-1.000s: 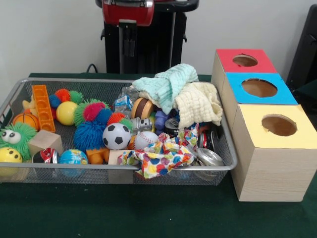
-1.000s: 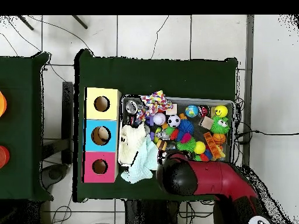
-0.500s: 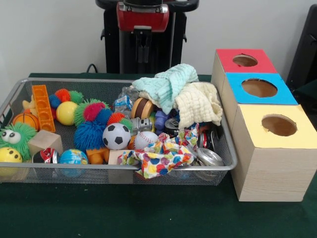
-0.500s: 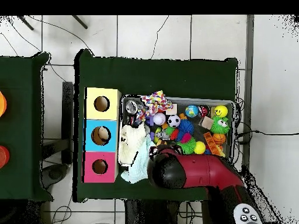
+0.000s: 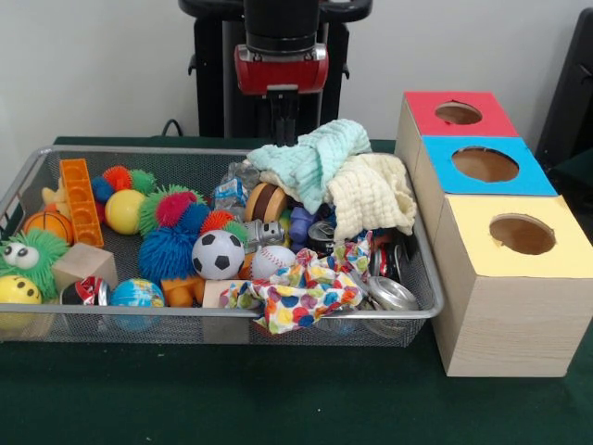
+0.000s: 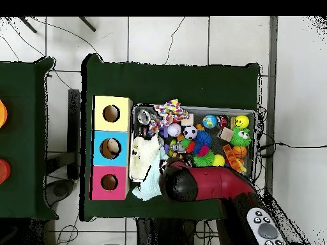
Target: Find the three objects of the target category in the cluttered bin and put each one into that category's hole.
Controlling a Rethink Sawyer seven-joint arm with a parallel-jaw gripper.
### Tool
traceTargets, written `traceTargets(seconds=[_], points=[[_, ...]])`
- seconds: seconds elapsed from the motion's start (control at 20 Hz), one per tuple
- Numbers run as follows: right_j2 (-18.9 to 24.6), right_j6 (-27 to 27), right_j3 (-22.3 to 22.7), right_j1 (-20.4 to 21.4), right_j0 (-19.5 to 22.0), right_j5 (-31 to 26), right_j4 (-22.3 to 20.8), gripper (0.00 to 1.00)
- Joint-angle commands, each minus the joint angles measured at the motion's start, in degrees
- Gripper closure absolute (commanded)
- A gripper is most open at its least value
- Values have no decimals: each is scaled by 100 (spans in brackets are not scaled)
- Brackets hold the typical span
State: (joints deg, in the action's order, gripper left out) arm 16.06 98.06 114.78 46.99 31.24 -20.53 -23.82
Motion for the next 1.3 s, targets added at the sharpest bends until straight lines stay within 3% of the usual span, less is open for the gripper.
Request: traceTargets(seconds=[0.05,0.25,0.35,0.5,0.6,0.8,1.3], points=[[5,380,-429,-463,178,208,-125,100],[95,344,-312,-67,202,159,-27,100],[213,240,-192,326,275,-90,113,100],[94,389,-64,693,101,-285,232,100],[53,434,-82,556,99,-64,112,100],[299,150,-381,-161,408,149,-42,100],[175,138,-1053,-706,218,-297,5,100]])
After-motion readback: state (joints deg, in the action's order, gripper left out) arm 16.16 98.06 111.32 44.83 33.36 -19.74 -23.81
